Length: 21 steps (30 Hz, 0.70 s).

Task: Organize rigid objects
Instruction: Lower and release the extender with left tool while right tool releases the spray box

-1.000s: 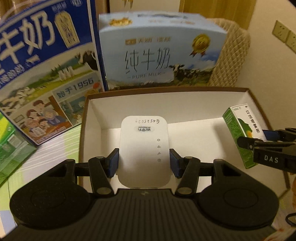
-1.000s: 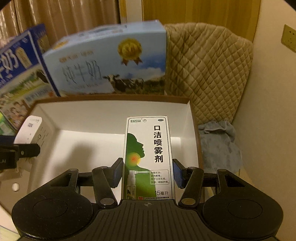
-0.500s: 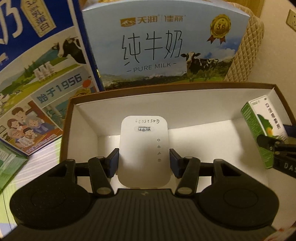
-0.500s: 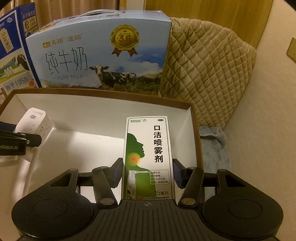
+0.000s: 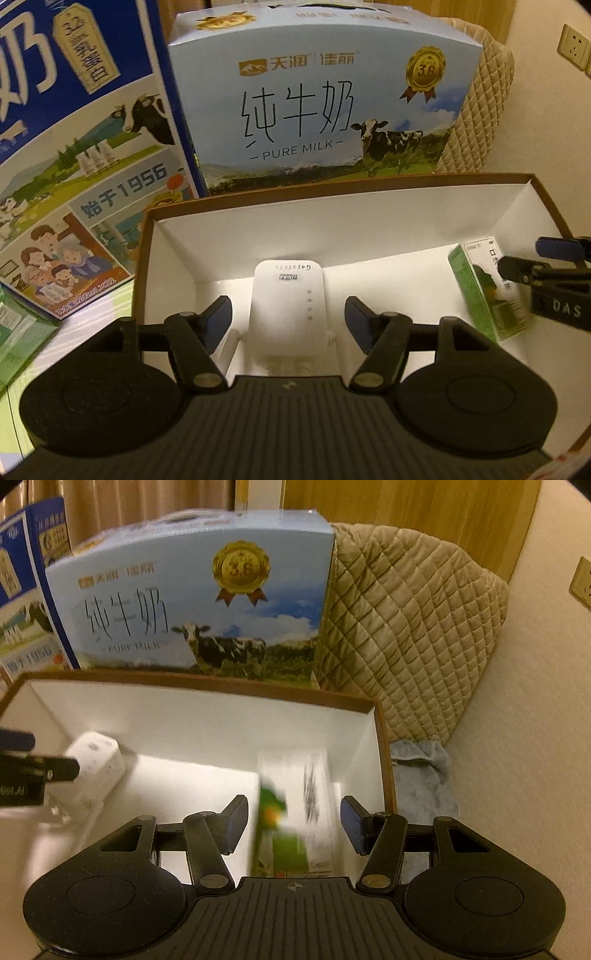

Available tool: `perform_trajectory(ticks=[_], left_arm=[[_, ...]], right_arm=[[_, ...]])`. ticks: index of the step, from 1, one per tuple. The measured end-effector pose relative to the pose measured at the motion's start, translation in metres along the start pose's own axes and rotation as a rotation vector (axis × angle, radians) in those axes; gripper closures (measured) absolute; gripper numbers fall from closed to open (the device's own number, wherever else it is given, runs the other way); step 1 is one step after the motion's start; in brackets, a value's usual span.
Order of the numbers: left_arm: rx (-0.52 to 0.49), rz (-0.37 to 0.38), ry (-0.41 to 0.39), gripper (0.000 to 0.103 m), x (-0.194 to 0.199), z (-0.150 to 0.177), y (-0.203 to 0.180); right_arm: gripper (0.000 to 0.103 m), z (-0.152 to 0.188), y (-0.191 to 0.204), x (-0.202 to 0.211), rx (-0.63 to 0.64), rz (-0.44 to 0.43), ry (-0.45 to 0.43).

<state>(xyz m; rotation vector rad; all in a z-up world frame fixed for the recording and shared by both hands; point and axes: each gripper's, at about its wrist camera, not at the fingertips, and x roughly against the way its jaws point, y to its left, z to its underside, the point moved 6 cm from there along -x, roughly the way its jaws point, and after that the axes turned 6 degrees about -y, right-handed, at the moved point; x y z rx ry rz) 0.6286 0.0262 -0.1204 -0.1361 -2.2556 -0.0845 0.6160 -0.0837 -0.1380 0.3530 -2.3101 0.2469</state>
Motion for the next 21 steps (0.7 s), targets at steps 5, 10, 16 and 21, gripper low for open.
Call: perform_trajectory(ticks=[5,10,16,21], left_arm=[[-0.005,0.013,-0.009,0.039,0.022,0.008,0.003],[0.022,0.021,-0.01,0.039,0.051,0.02,0.006],[0.077,0.038,-0.022,0.039,0.091,0.035,0.008],[0.118,0.046,-0.066,0.039,0.133,0.046,0.009]], right_arm=[[0.039,-0.001,-0.002,0.009,0.005,-0.04,-0.034],[0.035,0.001,-0.005,0.036,-0.038,-0.096,-0.065],[0.034,0.007,-0.002,0.077,-0.066,-0.153,-0.113],[0.034,0.012,-0.002,0.114,-0.109,-0.197,-0.158]])
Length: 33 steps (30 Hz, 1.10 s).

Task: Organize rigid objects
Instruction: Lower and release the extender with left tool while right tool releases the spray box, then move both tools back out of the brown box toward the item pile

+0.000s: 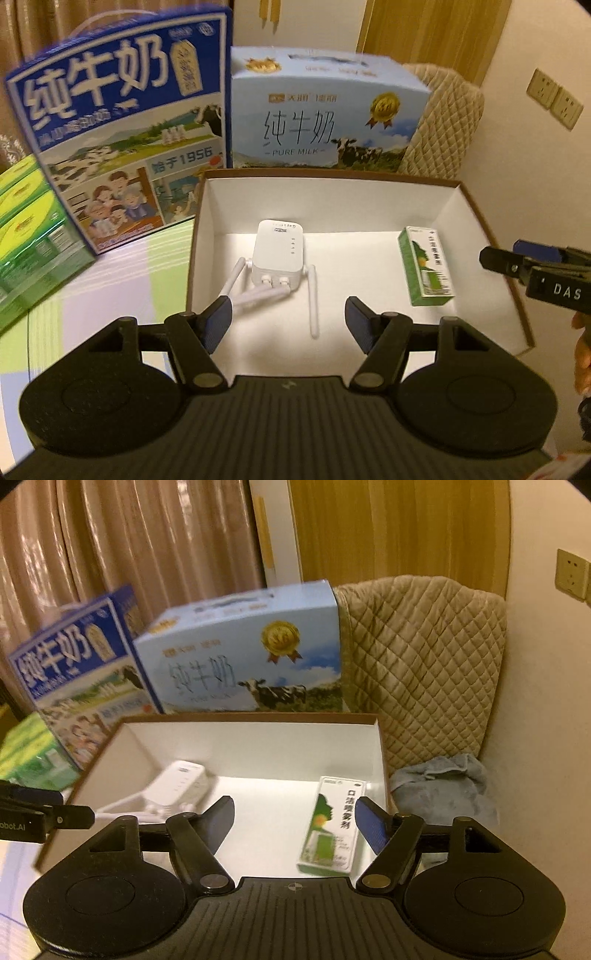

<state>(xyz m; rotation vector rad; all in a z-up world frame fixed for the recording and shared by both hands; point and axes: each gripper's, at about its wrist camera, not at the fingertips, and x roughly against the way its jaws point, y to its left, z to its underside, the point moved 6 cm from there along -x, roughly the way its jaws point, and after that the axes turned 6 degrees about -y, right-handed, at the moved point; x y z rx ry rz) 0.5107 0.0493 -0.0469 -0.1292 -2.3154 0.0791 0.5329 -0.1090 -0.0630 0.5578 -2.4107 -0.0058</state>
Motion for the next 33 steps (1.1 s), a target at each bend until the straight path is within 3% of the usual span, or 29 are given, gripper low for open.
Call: perform_trajectory(ticks=[4,17,33], left_arm=[[0.023,-0.004,-0.038,0.039,0.036,0.01,0.001],[0.098,-0.025,-0.08,0.039,0.124,0.07,0.007],[0.198,-0.088,-0.031,0.039,0.174,0.147,0.022]], right_arm=[[0.034,0.005,0.009,0.027,-0.004,-0.04,-0.022],[0.033,0.045,0.03,0.097,0.045,-0.051,-0.013],[0.033,0.09,0.051,0.144,0.092,-0.096,0.025]])
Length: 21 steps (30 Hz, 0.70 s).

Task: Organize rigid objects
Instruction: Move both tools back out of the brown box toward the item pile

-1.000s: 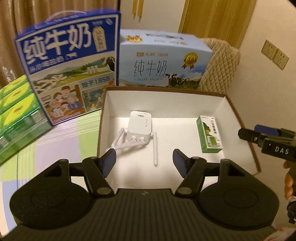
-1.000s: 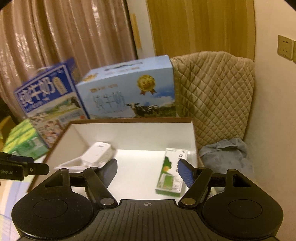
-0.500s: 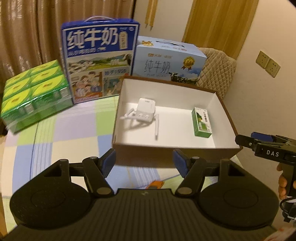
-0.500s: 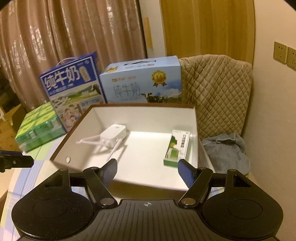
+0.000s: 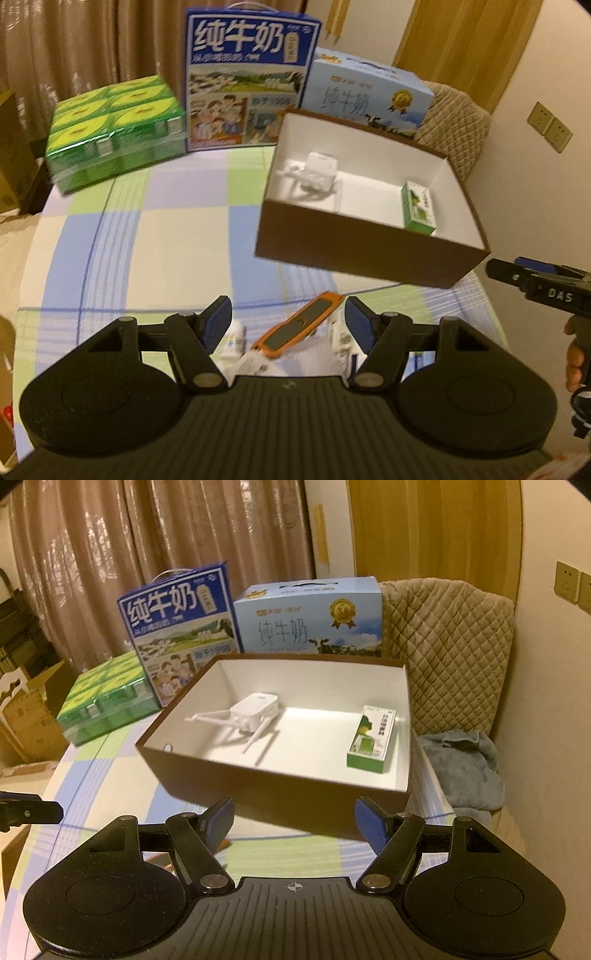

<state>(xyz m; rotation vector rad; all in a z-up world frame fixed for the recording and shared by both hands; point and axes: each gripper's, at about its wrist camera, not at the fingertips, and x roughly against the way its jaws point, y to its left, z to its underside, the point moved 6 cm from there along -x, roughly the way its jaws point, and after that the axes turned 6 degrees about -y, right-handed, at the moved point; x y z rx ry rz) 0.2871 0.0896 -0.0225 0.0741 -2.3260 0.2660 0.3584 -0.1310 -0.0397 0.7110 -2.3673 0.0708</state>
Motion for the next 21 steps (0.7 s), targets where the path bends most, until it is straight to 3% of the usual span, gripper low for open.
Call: perform_trajectory(ticks=[21], left_arm=[[0.06,-0.069,0.125,0.039,0.004,0.078,0.025]], right_arm=[[0.033,0.056,0.022,0.011,0.014,-0.061,0.1]])
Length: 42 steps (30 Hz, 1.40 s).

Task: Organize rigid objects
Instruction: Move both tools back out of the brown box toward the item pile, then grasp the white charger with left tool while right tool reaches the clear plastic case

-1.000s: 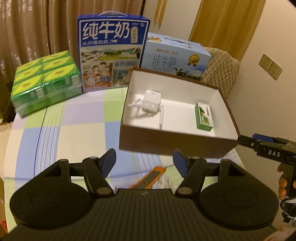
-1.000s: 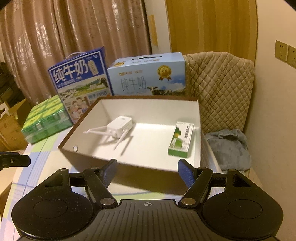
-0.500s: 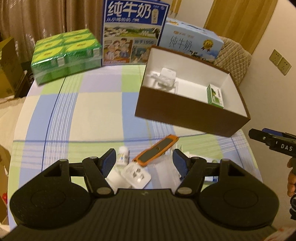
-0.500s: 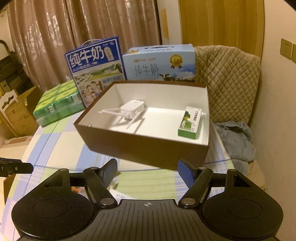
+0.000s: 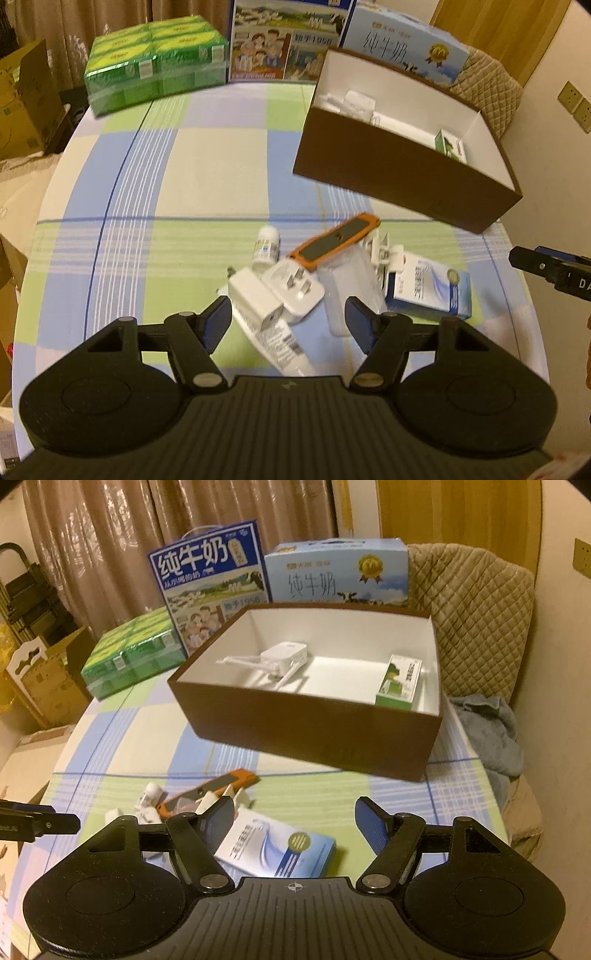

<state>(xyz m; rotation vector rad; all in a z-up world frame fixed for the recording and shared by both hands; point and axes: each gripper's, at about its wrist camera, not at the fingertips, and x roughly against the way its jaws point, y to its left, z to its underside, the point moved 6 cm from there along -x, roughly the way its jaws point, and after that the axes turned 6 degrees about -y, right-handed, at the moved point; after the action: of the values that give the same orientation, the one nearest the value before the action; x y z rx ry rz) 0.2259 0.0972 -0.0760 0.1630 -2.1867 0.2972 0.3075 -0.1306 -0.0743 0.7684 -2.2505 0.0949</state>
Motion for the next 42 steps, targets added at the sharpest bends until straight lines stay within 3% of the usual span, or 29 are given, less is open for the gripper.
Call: perform_trajectory(ticks=[21,32,42], left_arm=[[0.048,-0.049,0.121,0.04,-0.038,0.054,0.009],[0.081,-0.06,0.079,0.041,-0.048,0.04,0.011],[0.087,-0.092,0.045,0.055,-0.073,0.02,0.017]], right_arm=[[0.034,0.042,0.014,-0.017,0.011,-0.034,0.12],[0.033,0.05,0.003,-0.028,-0.018,-0.008,0.152],[0.034,0.044,-0.003,-0.035,-0.023,0.003,0.146]])
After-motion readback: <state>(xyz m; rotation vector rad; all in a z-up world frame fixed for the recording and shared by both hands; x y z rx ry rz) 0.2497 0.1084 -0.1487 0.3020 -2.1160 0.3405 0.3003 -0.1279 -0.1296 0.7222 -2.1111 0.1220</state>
